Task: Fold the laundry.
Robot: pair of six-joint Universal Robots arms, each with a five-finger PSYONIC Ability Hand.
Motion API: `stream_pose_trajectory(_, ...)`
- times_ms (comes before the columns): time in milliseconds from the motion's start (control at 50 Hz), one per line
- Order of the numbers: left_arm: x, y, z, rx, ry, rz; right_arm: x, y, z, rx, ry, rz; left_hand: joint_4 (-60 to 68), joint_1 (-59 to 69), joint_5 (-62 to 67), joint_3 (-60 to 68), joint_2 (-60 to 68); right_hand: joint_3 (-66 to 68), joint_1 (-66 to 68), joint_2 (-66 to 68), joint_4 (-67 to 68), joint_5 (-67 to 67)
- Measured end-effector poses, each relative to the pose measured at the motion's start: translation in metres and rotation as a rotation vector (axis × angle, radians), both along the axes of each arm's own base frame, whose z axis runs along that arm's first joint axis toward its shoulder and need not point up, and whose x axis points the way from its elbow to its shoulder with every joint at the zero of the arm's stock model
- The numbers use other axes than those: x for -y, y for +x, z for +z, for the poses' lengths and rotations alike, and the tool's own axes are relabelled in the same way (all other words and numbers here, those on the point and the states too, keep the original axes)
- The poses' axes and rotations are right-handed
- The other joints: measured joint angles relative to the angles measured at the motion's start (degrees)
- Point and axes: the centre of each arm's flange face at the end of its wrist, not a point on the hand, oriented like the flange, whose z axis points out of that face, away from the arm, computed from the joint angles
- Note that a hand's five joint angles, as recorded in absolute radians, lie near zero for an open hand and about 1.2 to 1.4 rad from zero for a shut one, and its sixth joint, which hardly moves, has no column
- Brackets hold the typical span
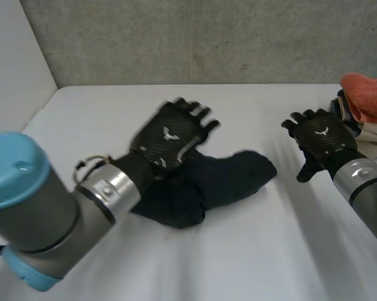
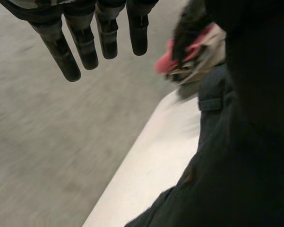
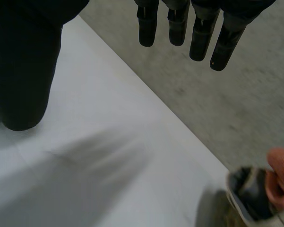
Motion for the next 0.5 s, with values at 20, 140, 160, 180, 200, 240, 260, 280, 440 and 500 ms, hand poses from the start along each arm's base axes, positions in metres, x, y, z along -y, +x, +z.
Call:
stream_pose_trajectory(20, 0.0, 0.0, 0.0, 0.0, 0.0, 0.0, 0.0, 0.0, 0.0, 0.0, 0.0, 0.0, 0.0, 0.0, 0.0, 0.0, 0.0, 0.0, 0.0, 0.0, 0.0, 0.0)
stream_pose_trajectory(140, -0.008, 0.035, 0.031, -0.111, 0.08, 0.216, -0.011, 0.016, 0.025, 0.008, 0.048, 0.163, 0.0, 0.0, 0.0, 0.0, 0.0, 0.0, 0.0, 0.0, 0.0, 0.0)
stream_pose_trajectory(160, -0.009, 0.042, 0.033, -0.131, 0.1, 0.261, -0.014, 0.019, 0.031, 0.009, 0.058, 0.186, 0.0, 0.0, 0.0, 0.0, 0.0, 0.0, 0.0, 0.0, 0.0, 0.0)
stream_pose_trajectory(180, -0.009, 0.048, 0.034, -0.142, 0.114, 0.293, -0.016, 0.021, 0.036, 0.01, 0.067, 0.205, 0.0, 0.0, 0.0, 0.0, 0.0, 0.0, 0.0, 0.0, 0.0, 0.0)
stream_pose_trajectory(200, -0.009, 0.056, 0.034, -0.16, 0.139, 0.346, -0.02, 0.024, 0.042, 0.011, 0.078, 0.228, 0.0, 0.0, 0.0, 0.0, 0.0, 0.0, 0.0, 0.0, 0.0, 0.0)
stream_pose_trajectory(240, -0.008, 0.068, 0.034, -0.182, 0.174, 0.424, -0.026, 0.028, 0.052, 0.013, 0.094, 0.262, 0.0, 0.0, 0.0, 0.0, 0.0, 0.0, 0.0, 0.0, 0.0, 0.0)
stream_pose_trajectory(260, -0.007, 0.074, 0.031, -0.186, 0.194, 0.462, -0.029, 0.031, 0.056, 0.013, 0.097, 0.275, 0.0, 0.0, 0.0, 0.0, 0.0, 0.0, 0.0, 0.0, 0.0, 0.0)
stream_pose_trajectory(280, -0.006, 0.078, 0.03, -0.188, 0.206, 0.484, -0.031, 0.033, 0.059, 0.013, 0.097, 0.286, 0.0, 0.0, 0.0, 0.0, 0.0, 0.0, 0.0, 0.0, 0.0, 0.0)
stream_pose_trajectory(440, 0.007, 0.119, -0.004, -0.137, 0.366, 0.709, -0.059, 0.065, 0.066, -0.006, 0.131, 0.415, 0.0, 0.0, 0.0, 0.0, 0.0, 0.0, 0.0, 0.0, 0.0, 0.0)
stream_pose_trajectory(500, 0.011, 0.127, -0.018, -0.115, 0.42, 0.747, -0.066, 0.071, 0.056, -0.036, 0.175, 0.443, 0.0, 0.0, 0.0, 0.0, 0.0, 0.0, 0.0, 0.0, 0.0, 0.0)
